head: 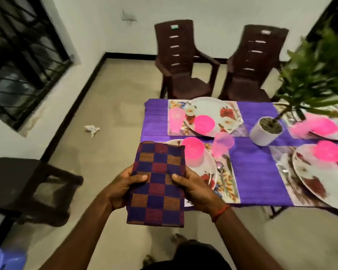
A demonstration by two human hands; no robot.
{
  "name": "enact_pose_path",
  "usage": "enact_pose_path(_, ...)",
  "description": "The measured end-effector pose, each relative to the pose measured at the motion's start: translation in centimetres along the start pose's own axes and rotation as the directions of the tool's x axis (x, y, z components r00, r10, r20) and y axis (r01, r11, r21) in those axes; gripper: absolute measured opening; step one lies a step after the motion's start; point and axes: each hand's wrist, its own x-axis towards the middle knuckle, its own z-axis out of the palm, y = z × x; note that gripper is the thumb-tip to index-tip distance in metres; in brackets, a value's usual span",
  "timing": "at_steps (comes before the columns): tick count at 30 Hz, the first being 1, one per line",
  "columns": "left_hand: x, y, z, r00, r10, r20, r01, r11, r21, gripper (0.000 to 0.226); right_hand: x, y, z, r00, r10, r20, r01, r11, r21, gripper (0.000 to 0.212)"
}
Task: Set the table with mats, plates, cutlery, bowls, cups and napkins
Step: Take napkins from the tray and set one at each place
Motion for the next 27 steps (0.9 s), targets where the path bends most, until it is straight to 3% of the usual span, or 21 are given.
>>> enact_pose_path(3, 1.7, -1.1, 1.6, 0.993, -0.067, 0.101, 0.061, 0.997, 0.054, 0.082, -2.8, -0.6, -1.8, 0.997, -0.039, -0.069, 0.029, 0.990, -0.136, 0.044)
enact_pose_path(6, 3.2, -2.6, 2.8, 0.976, -0.128, 0.175, 0.120, 0.991, 0.053, 0.072, -5.0, -0.9, -3.4, 0.987, 0.003, -0.162, -0.032, 0.984, -0.177, 0.040)
enact_pose_path(10, 4.6, -2.9, 5.2, 0.958, -0.166, 0.235, 0.147, 0.984, 0.096, 0.100, -7.3, -1.4, -5.4, 0.970, -0.022, -0.240, -0.019, 0.986, -0.168, 0.040)
enact_pose_path(13, 5.0, -1.4, 7.3, 0.956, -0.107, 0.274, 0.076, 0.990, 0.120, 0.073, -8.3, -3.1, -6.4, 0.950, -0.113, -0.291, 0.067, 0.984, -0.164, 0.039)
enact_pose_path(18, 5.5, 2.4, 11.2, 0.961, 0.098, 0.258, -0.125, 0.988, 0.091, 0.045, -9.9, -6.8, -8.5, 0.889, -0.372, -0.266, 0.336, 0.926, -0.169, 0.045)
enact_pose_path(22, 5.5, 2.2, 14.7, 0.959, 0.210, 0.193, -0.226, 0.972, 0.067, 0.024, -11.6, -8.0, -11.6, 0.848, -0.481, -0.223, 0.445, 0.875, -0.193, 0.034)
enact_pose_path(24, 5.7, 0.9, 16.1, 0.962, 0.210, 0.176, -0.218, 0.976, 0.026, 0.027, -12.3, -7.9, -13.4, 0.845, -0.495, -0.201, 0.466, 0.867, -0.178, 0.020)
enact_pose_path(27, 5.9, -1.2, 18.2, 0.987, 0.123, 0.102, -0.116, 0.991, -0.071, 0.028, -13.4, -7.9, -16.0, 0.844, -0.495, -0.208, 0.453, 0.865, -0.217, 0.030)
